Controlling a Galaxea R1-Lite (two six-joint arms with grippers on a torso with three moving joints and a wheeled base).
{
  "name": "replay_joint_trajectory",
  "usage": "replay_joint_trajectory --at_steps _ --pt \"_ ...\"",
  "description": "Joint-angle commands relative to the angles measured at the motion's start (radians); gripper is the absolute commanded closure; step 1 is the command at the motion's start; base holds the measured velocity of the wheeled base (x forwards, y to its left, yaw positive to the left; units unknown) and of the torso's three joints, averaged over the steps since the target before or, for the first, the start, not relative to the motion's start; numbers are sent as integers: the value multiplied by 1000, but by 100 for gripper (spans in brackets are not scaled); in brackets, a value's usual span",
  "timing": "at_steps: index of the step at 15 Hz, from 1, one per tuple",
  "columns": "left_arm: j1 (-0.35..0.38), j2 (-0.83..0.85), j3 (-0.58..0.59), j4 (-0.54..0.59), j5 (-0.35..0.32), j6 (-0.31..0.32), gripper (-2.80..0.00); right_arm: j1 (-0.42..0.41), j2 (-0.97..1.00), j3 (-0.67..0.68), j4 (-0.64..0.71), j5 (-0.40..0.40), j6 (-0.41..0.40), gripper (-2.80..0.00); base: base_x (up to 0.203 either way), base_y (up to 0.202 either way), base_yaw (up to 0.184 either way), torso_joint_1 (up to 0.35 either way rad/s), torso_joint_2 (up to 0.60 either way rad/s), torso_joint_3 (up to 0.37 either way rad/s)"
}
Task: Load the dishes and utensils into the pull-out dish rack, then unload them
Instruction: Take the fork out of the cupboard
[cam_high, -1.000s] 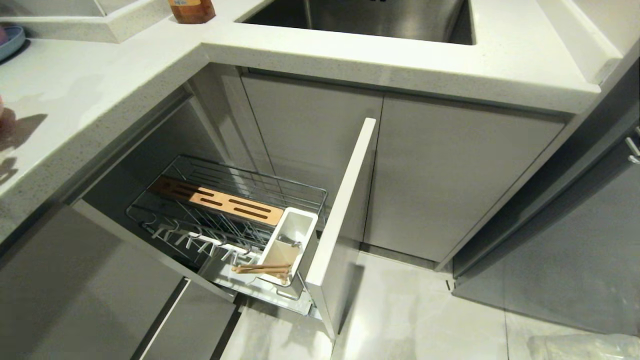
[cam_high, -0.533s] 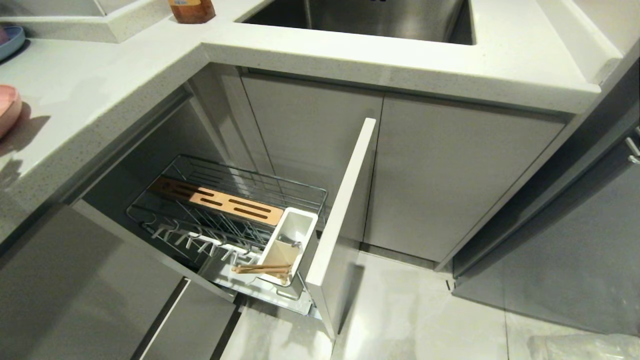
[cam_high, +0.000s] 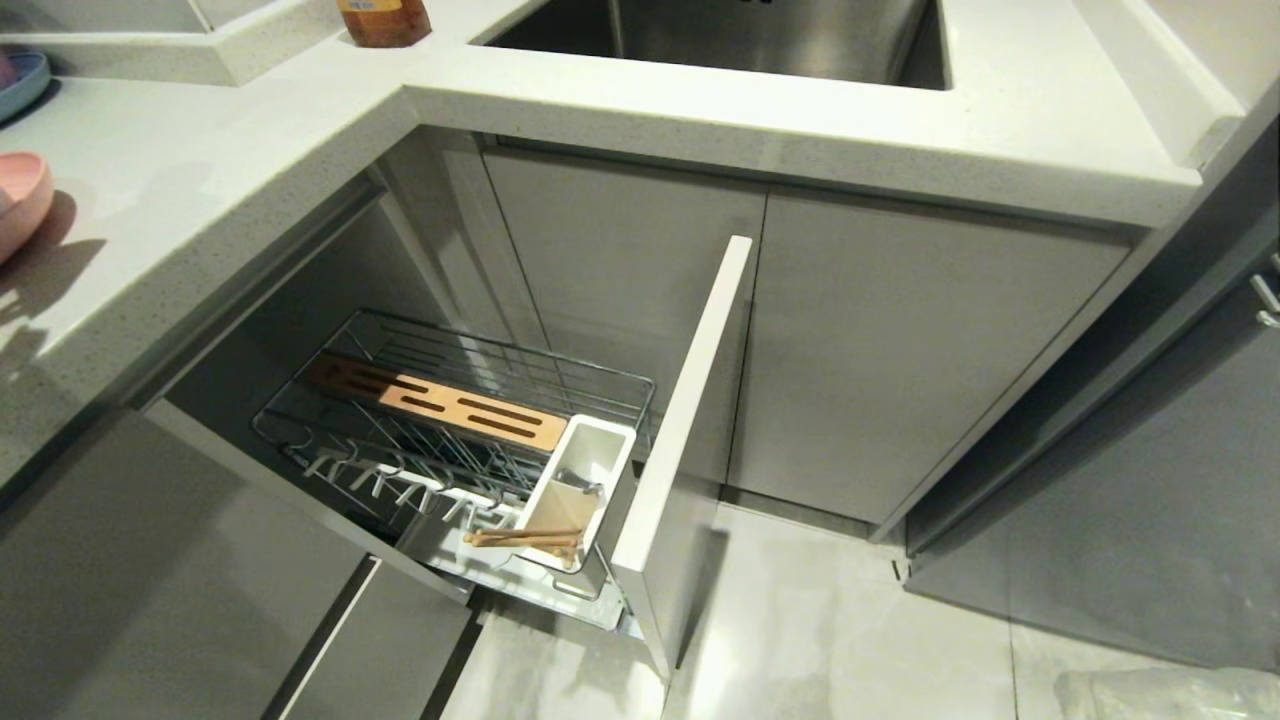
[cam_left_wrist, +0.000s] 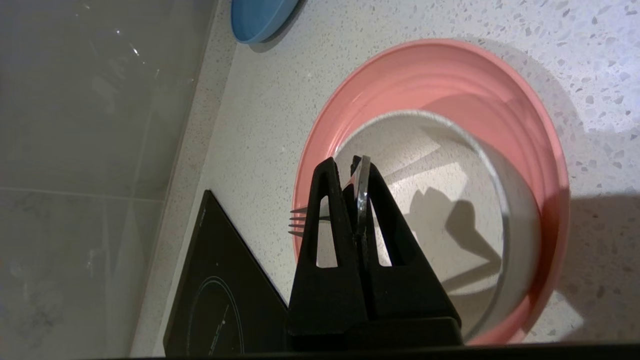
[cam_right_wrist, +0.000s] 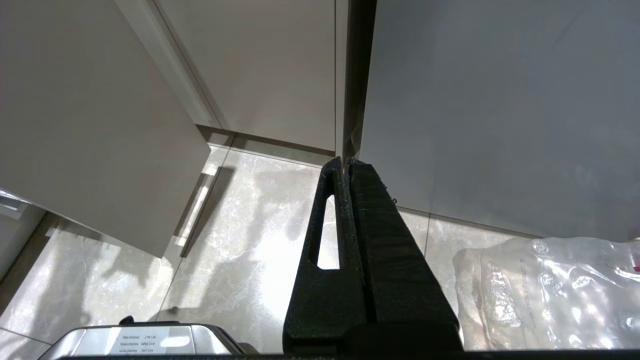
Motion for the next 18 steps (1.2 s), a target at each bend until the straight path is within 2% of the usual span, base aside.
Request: replay_joint_trajectory --at_steps 1,6,12,16,18 --pt "0 8 -11 1 3 2 0 1 0 2 0 0 0 0 0 0 0 0 0 0" --pt "0 32 -71 -2 9 -1 0 1 0 2 0 0 0 0 0 0 0 0 0 0" --pt "0 107 -127 0 49 3 0 0 0 2 -1 0 0 0 0 0 0 0 0 0" --pt "0 107 -200 -12 72 10 0 0 0 2 0 0 0 0 0 0 0 0 0 0" --pt "-2 97 -200 -17 74 17 0 0 0 2 0 0 0 0 0 0 0 0 0 0"
